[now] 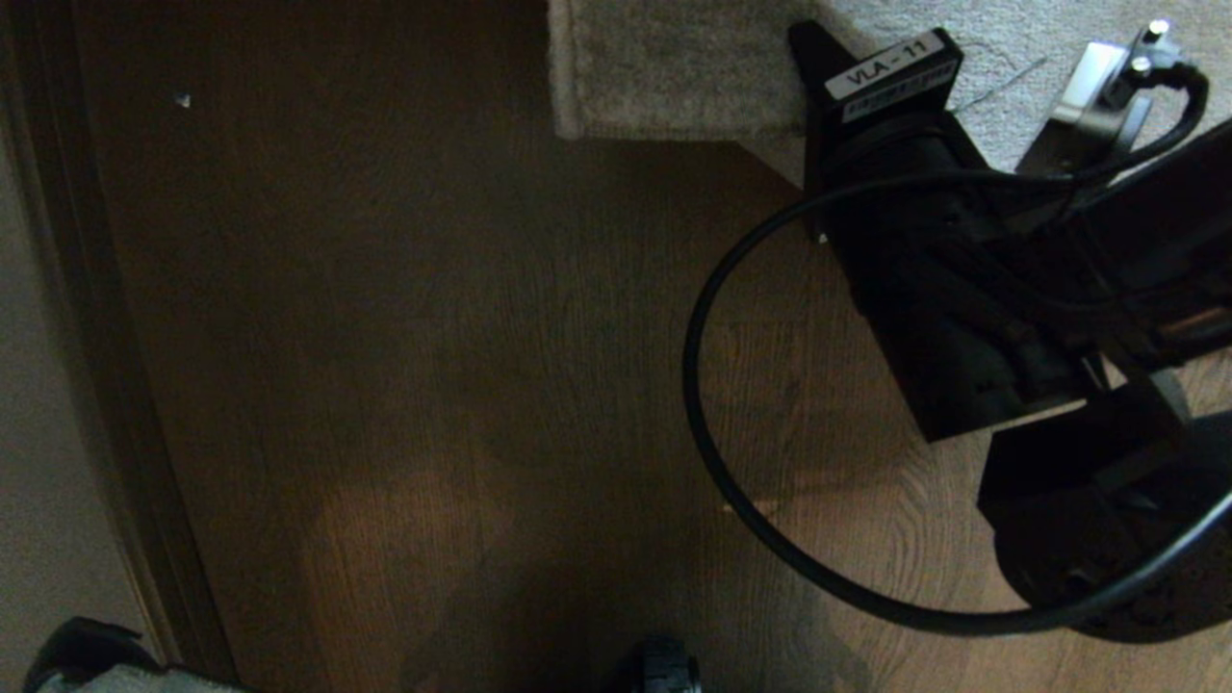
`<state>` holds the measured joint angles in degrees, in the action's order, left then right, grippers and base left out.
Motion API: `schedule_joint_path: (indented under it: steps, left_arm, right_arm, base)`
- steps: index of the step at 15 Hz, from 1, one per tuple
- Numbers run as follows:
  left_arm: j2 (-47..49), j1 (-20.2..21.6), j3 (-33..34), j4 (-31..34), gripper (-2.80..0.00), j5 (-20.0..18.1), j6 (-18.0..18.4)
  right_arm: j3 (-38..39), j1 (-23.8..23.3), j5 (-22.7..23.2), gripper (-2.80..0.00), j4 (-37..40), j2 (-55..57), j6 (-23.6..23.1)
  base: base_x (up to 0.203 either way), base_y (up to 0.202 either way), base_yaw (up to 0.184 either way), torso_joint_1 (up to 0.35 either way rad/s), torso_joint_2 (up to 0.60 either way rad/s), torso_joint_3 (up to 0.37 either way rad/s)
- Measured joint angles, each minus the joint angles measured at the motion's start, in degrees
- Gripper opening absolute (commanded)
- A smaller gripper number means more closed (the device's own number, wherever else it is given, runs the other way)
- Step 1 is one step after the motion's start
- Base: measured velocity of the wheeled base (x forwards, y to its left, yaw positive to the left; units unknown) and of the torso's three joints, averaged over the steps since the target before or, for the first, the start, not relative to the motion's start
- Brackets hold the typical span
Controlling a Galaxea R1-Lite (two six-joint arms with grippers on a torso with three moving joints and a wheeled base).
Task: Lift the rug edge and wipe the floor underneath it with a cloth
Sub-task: Lift up the carpet, then wipe the floor under the carpet with a rag
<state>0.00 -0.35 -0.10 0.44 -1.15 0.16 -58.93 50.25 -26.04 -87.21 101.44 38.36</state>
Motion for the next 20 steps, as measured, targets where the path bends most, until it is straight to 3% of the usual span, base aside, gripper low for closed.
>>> schedule_joint_path:
  steps: [6, 10, 20]
  left_arm:
    - [0.0, 0.0, -0.3, 0.0, -2.8, -0.4, 1.9]
    - [1.5, 0.0, -4.6, 0.3, -2.8, -4.4, 1.5]
    - [26.0, -0.5, -17.2, -1.5, -2.8, -10.1, 0.9]
  right_arm:
    - [0.3, -0.2, 0.4, -2.8, 0.0, -0.1, 0.6]
    - [-0.3, -0.3, 0.3, -2.8, 0.0, -0.1, 1.1]
    - [-2.4, -2.4, 0.3, -2.8, 0.0, -0.2, 1.0]
  base:
    - [0.0, 0.0, 0.0, 0.0, 0.0, 0.0]
    - [0.0, 0.0, 0.0, 0.0, 0.0, 0.0]
    - [0.0, 0.0, 0.0, 0.0, 0.0, 0.0]
